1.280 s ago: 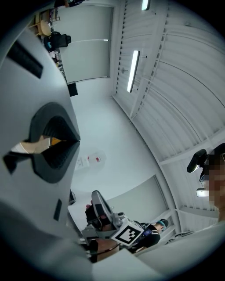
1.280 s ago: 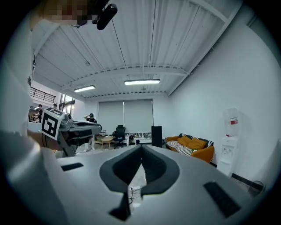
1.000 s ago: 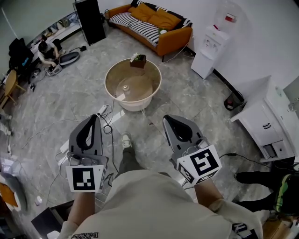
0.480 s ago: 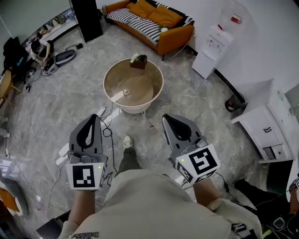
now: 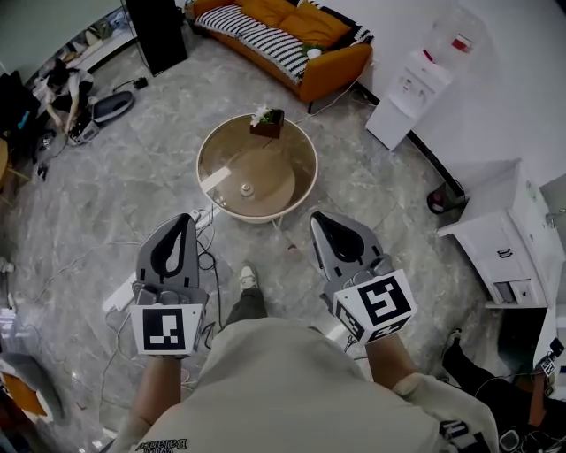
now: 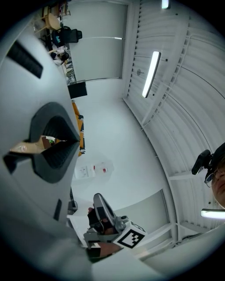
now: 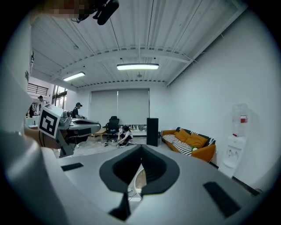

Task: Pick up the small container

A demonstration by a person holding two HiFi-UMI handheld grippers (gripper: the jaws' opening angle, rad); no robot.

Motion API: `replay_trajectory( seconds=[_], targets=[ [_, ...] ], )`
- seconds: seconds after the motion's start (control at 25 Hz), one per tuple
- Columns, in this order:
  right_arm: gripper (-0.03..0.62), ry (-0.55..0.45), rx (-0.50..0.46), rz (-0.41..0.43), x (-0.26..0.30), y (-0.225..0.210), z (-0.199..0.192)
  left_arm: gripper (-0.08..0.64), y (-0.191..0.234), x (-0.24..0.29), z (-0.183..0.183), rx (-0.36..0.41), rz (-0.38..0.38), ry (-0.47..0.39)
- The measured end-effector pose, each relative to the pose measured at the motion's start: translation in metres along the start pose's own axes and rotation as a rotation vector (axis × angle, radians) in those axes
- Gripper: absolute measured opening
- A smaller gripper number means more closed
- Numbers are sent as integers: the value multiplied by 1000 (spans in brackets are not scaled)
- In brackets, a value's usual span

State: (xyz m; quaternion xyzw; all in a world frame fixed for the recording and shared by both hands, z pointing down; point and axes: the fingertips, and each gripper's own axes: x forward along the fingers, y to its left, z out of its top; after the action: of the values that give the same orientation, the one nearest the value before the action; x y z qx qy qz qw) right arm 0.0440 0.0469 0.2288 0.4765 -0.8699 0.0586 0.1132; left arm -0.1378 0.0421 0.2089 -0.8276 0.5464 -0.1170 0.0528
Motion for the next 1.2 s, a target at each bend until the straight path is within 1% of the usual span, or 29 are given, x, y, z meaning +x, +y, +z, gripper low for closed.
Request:
replay_trajectory(
  seconds=[0.2,0.4,0.6,0.76,0.92,1.2],
  targets=[
    [-5,6,6,-43,66,-18,26,6,42,49,-6,-17,-74,-13],
    [-4,-20,-12,-98,118,-38,50,6,81,97,-19,-30,-100,12],
    [-3,-29,-15,-134,158,-54,63,6,108,133,-27,-28,-130,19],
    [-4,-7,-14,-154,176,-65,65,6,120,154,-32,-27,-143,23],
    [-4,5,-15,-151,192,-78,63,6,126,171,-37,-40,-142,39],
    [-5,21,-4,-126,210,-103,54,7,118,201,-43,-54,-132,77]
  ],
)
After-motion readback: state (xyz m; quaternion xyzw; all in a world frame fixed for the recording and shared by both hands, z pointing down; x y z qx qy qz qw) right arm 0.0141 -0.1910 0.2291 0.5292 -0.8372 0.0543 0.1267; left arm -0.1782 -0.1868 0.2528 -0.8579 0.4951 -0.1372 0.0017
